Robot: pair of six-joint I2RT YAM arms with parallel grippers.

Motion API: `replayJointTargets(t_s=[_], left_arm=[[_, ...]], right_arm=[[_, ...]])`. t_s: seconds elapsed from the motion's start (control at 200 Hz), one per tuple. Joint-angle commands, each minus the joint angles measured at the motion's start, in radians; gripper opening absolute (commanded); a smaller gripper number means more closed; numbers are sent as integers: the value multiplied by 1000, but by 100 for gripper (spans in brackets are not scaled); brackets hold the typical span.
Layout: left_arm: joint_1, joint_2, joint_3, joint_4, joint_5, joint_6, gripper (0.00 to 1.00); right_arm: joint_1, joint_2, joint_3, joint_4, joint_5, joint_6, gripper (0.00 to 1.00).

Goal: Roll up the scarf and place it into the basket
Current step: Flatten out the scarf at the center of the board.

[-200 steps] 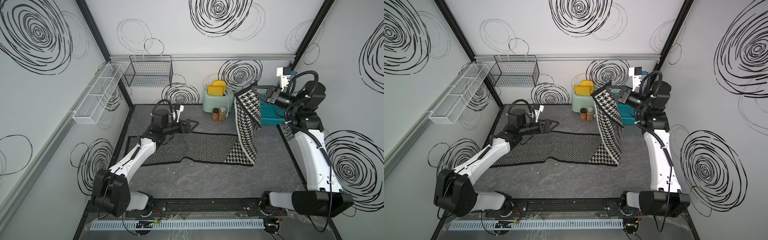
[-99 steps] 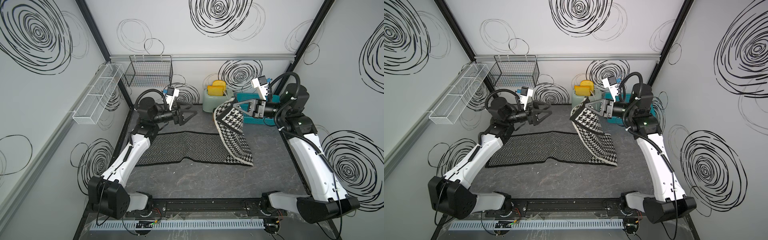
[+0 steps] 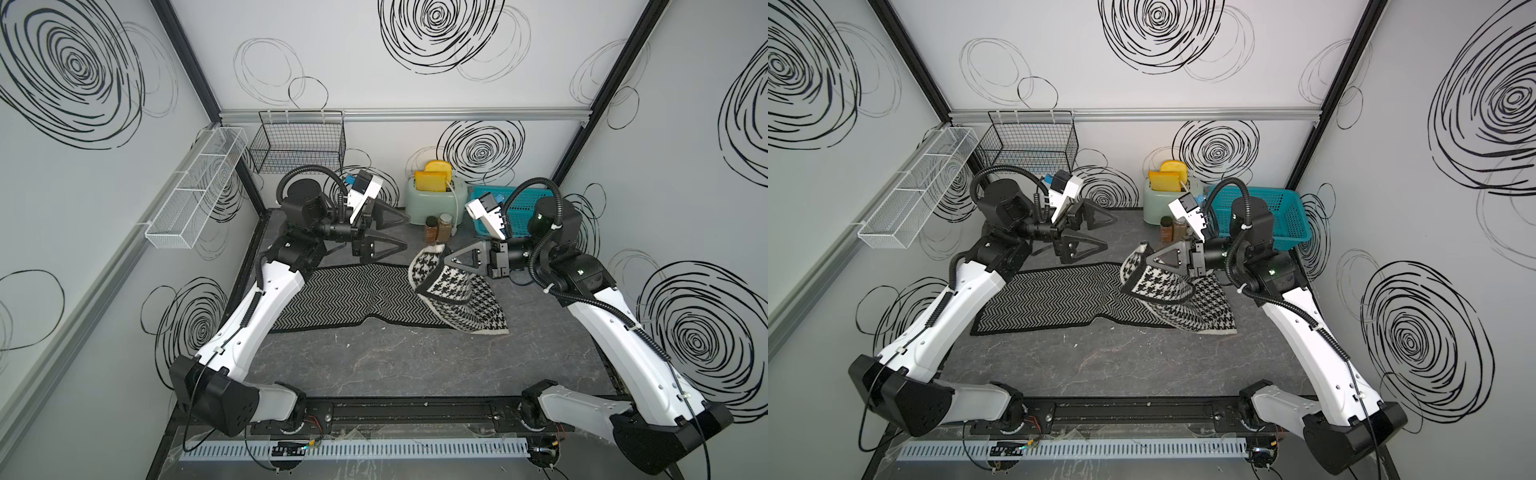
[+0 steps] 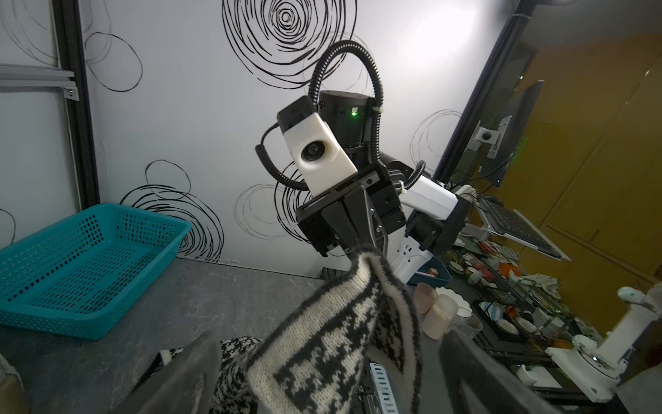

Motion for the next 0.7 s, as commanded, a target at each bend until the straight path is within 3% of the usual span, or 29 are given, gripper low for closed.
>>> replayJointTargets(t_s=[0.0, 0.255, 0.695], left_arm=[[-25, -6, 14, -68, 42, 83, 99], [-98, 15, -2, -72, 90, 103, 93], [-139, -42, -86, -71, 121, 115, 61]], right_arm=[[56, -12, 3, 68, -47, 32, 0], [92, -8, 20, 75, -54, 51, 0], [83, 26, 29, 112, -63, 76, 0]])
